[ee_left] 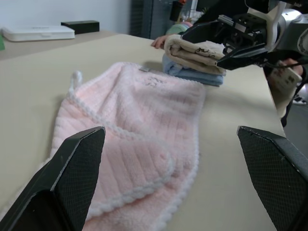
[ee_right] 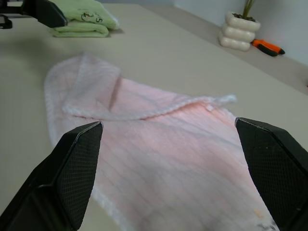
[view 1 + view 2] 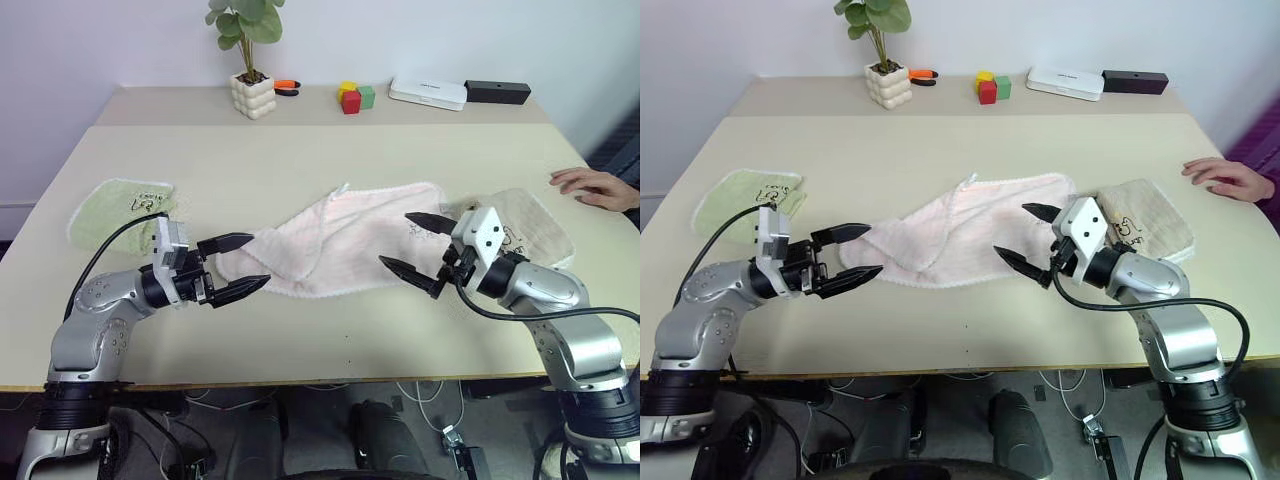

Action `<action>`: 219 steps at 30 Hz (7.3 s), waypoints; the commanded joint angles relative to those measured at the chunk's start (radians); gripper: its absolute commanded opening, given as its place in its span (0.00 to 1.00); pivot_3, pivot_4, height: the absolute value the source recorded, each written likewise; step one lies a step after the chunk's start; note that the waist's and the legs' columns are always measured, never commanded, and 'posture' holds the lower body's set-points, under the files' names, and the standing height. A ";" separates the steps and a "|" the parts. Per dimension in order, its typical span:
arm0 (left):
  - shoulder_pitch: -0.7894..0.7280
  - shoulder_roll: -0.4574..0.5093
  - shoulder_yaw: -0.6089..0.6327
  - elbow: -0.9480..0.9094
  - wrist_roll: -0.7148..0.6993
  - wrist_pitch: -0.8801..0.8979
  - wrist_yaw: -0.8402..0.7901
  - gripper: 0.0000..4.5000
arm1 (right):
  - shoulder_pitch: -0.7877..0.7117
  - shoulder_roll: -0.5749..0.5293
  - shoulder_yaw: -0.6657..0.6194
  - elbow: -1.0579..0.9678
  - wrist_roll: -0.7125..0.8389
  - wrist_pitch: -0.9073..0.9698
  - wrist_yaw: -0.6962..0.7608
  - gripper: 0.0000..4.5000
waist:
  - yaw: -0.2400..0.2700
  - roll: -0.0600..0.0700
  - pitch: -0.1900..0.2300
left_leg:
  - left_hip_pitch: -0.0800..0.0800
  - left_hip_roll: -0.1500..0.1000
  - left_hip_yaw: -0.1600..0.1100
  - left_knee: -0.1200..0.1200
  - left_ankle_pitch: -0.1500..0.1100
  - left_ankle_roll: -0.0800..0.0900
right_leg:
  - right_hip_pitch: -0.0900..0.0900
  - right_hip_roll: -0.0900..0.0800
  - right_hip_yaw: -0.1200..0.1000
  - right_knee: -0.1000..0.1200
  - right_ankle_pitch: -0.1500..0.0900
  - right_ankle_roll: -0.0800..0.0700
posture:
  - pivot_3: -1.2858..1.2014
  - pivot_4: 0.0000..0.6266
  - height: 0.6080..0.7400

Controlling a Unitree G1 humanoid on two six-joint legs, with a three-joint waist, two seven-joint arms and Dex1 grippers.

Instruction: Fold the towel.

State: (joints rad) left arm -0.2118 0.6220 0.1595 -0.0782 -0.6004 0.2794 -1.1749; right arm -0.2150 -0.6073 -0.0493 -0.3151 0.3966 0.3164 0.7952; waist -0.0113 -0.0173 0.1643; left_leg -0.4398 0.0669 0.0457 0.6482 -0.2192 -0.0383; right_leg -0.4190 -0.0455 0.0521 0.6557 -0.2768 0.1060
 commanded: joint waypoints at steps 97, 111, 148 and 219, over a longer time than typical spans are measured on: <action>-0.456 -0.081 -0.343 0.745 0.576 -0.981 0.026 0.01 | -0.023 0.274 0.116 -0.005 -0.161 -0.212 -0.243 1.00 | 0.002 0.000 0.000 | -0.001 0.000 0.000 0.000 0.000 0.000 | 0.000 0.000 0.000 0.000 0.001 0.002 | 0.52 0.24 1.00; -0.389 -0.003 -0.218 0.637 0.386 -0.863 -0.019 0.01 | -0.134 0.245 0.030 0.162 -0.273 -0.211 -0.377 1.00 | -0.002 0.000 0.000 | 0.000 0.000 0.000 0.000 0.000 0.000 | -0.001 0.000 0.000 0.001 0.001 0.002 | 0.52 0.24 1.00; 0.237 0.181 -0.055 0.257 0.303 -0.928 -0.017 0.01 | -0.768 0.127 0.136 1.257 -0.543 -0.315 -0.407 1.00 | -0.008 0.003 0.002 | -0.001 0.001 0.005 -0.002 0.000 0.000 | -0.007 -0.001 0.002 0.006 0.001 0.001 | 0.52 0.24 1.00; -0.792 -0.021 -0.046 1.132 0.464 -0.729 0.407 0.00 | -0.878 0.035 0.266 1.162 -0.788 -0.482 -0.451 0.01 | -0.005 0.001 0.004 | -0.001 0.000 0.005 0.000 0.002 -0.002 | -0.008 0.001 0.002 0.008 0.001 0.002 | 0.52 0.24 1.00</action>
State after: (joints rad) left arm -0.9263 0.5828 0.1165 0.9923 -0.1768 -0.3921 -0.7992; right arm -1.0049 -0.5745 0.2309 0.7804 -0.3747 -0.1241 0.4304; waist -0.0166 -0.0162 0.1687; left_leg -0.4421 0.0667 0.0501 0.6477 -0.2174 -0.0409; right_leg -0.4280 -0.0446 0.0545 0.6633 -0.2760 0.1081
